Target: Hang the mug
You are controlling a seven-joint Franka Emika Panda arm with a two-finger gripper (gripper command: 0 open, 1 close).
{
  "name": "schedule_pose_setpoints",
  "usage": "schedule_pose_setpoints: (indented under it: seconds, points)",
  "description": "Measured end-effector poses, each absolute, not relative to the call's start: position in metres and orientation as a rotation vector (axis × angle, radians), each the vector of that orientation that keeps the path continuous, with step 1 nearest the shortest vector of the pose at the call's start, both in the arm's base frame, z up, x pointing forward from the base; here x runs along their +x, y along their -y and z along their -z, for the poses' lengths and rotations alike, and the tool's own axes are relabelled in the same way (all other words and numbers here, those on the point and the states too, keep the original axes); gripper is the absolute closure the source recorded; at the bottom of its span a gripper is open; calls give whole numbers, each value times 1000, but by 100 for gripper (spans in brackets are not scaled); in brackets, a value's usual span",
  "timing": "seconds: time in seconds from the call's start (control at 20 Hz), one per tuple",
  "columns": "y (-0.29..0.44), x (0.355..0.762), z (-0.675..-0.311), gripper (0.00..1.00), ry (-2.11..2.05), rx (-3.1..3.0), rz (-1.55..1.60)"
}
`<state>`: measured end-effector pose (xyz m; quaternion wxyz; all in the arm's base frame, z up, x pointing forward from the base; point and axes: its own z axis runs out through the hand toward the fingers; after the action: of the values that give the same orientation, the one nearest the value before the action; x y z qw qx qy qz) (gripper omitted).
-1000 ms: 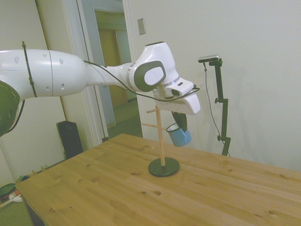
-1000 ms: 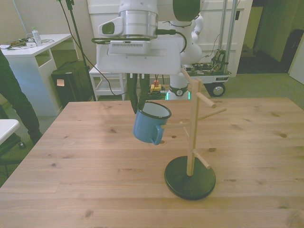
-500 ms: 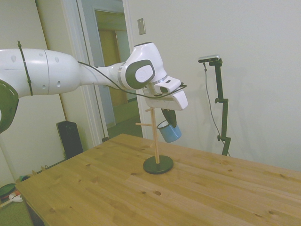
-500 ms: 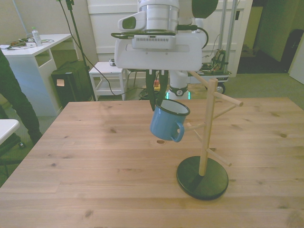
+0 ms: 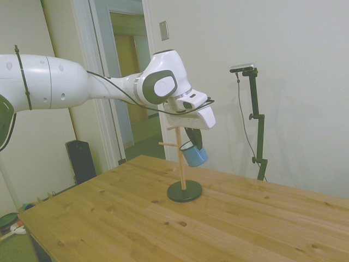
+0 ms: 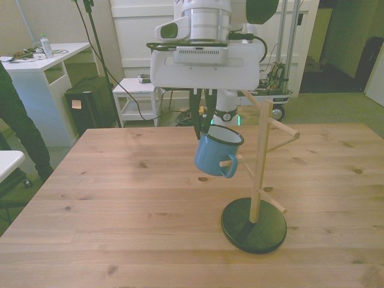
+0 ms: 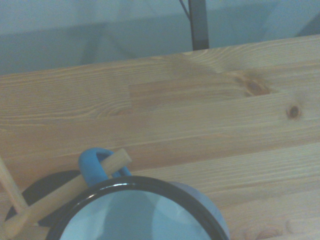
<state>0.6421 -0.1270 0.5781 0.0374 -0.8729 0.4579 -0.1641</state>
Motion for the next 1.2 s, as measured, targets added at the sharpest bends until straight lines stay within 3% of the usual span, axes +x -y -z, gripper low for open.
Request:
schedule_pose_setpoints:
  seconds: [0.05, 0.1, 0.9, 1.2]
  points:
    - [120, 643, -579, 100, -1398, -2683, 507]
    - [114, 644, -580, 0, -1394, -2688, 510]
    - [100, 624, -574, 0, -1381, -2723, 485]
    - [143, 575, -569, 0, -1463, -2669, 515]
